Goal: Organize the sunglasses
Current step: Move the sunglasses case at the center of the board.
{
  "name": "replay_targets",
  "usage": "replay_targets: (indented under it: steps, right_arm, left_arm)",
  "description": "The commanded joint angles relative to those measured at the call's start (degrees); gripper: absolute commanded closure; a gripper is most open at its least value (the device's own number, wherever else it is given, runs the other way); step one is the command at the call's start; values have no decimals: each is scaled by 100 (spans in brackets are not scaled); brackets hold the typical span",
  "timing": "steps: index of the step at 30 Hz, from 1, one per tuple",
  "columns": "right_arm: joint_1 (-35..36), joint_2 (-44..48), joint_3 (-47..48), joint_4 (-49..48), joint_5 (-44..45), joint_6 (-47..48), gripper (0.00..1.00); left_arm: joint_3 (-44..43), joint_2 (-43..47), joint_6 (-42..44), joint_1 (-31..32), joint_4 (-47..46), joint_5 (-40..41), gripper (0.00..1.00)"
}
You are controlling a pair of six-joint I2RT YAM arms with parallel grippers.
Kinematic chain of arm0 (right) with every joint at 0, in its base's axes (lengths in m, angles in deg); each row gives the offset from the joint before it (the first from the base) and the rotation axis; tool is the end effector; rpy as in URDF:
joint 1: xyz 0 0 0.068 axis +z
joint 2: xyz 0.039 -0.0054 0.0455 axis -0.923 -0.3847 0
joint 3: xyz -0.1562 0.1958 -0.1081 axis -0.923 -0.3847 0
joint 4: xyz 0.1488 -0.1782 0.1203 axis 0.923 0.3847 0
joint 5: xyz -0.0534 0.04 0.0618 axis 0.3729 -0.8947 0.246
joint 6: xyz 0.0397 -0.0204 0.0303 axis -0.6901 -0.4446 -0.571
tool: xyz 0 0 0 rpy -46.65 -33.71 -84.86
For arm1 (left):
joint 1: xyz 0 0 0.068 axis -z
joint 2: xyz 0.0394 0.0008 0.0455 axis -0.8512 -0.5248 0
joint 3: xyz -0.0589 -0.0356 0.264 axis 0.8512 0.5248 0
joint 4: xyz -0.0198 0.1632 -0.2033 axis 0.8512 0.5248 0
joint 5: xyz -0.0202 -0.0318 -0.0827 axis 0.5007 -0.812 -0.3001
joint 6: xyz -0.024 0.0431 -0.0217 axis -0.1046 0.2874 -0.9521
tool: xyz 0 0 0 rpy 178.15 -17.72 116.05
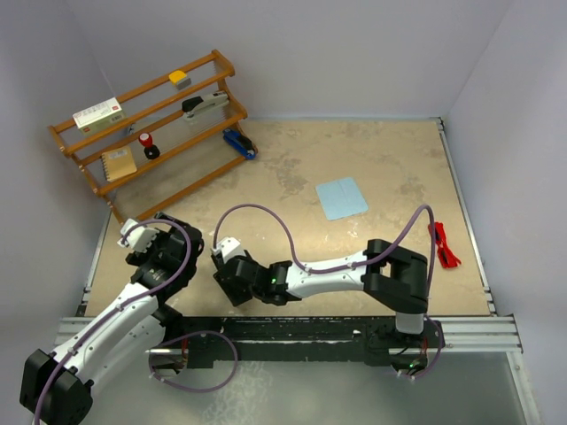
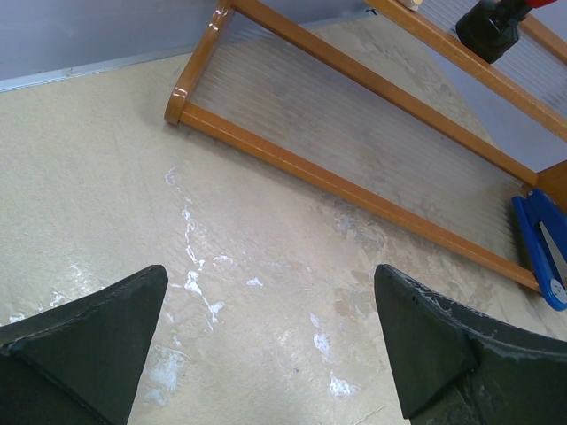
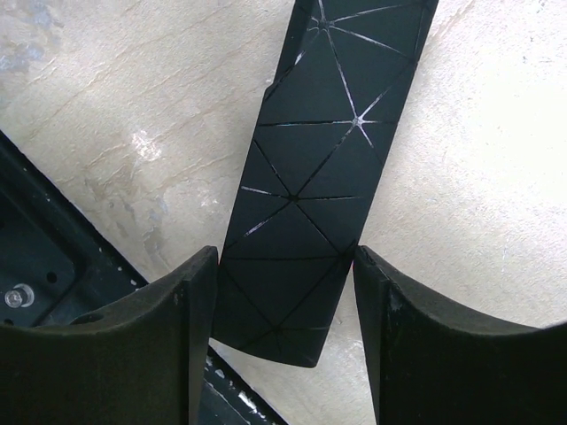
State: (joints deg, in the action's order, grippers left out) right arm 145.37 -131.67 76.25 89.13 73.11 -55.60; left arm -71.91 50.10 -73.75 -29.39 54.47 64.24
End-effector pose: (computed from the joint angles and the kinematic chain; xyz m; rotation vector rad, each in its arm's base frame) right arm 0.0960 0.3950 0.1813 -0.7618 2.1789 0.6372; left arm 0.1347 -0.0368 0.2075 -1.0984 1.4499 0.1610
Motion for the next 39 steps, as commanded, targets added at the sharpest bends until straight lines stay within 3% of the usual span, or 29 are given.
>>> replay_targets:
  steps: [1,10,17,24,34,39]
  right_arm:
    - [14,223,-218,243,276,-158,46]
    - [-23,415,-415,463,909,-299,47]
    - [-484,958,-1003,500,1130,-530,46]
    - [-1228,1723,-1728,388,1072,-172,44]
    - [-1316,1489,-1572,238,588,286,42]
    - [-1306,1208,-1207,491,926,418,24]
  left_arm:
    - [-18,-5,4,-30,-172,79,3]
    - [-2,-13,23,-30,-221,38,3]
    - [31,-22,84,-30,-269,-47,3]
    - [98,-227,116,-30,-441,-238,3]
    - [233,-301,197,-30,-673,-403,4]
    - [265,-251,240,-30,-667,-394,4]
